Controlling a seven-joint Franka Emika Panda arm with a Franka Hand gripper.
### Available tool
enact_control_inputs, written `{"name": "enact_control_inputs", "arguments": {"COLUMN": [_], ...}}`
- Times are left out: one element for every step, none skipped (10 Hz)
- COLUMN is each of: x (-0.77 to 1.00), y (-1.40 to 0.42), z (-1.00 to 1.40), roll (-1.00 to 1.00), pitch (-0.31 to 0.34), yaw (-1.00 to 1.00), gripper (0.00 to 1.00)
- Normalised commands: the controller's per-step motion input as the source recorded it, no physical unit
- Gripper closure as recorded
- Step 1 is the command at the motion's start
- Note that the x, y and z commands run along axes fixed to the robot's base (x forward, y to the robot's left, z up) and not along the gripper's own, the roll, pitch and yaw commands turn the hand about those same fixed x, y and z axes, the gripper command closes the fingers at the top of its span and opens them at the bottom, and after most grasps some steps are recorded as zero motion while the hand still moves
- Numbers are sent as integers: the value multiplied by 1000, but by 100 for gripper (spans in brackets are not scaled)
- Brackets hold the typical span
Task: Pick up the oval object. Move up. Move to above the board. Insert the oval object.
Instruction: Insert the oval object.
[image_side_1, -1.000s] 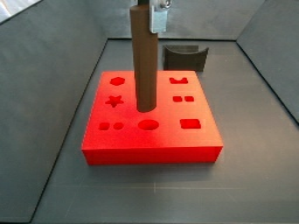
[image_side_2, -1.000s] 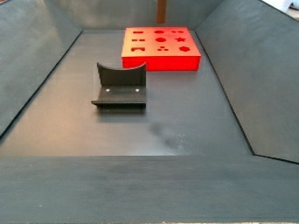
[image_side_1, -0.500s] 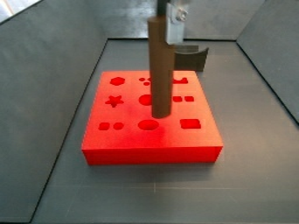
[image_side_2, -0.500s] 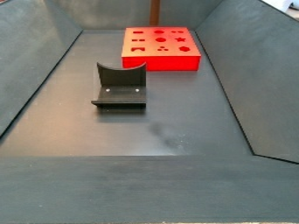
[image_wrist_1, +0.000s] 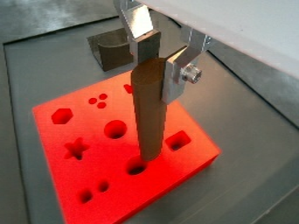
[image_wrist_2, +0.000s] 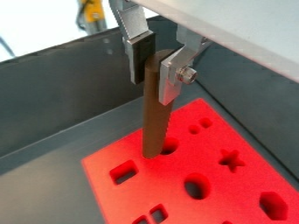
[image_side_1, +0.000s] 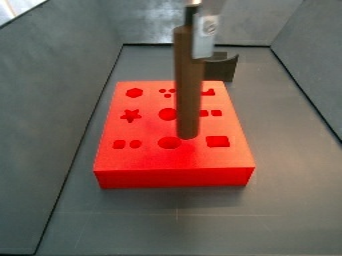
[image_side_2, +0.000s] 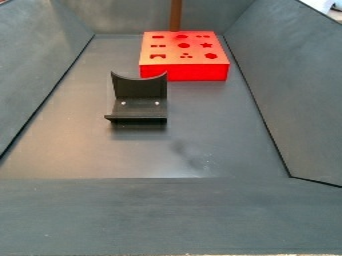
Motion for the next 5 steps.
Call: {"name": "enact_control_inputs", "arguments": {"x": [-23,-49,74,271,240], "y": [11,6,0,-43,-31], "z": [0,-14,-103,-254,-309], "roll": [-43,-3,0,57,84], "pitch": [-36,-37,-47,-50,-59], "yaw": [-9,0,-9,0,0], "gripper": [100,100,100,100,100]}}
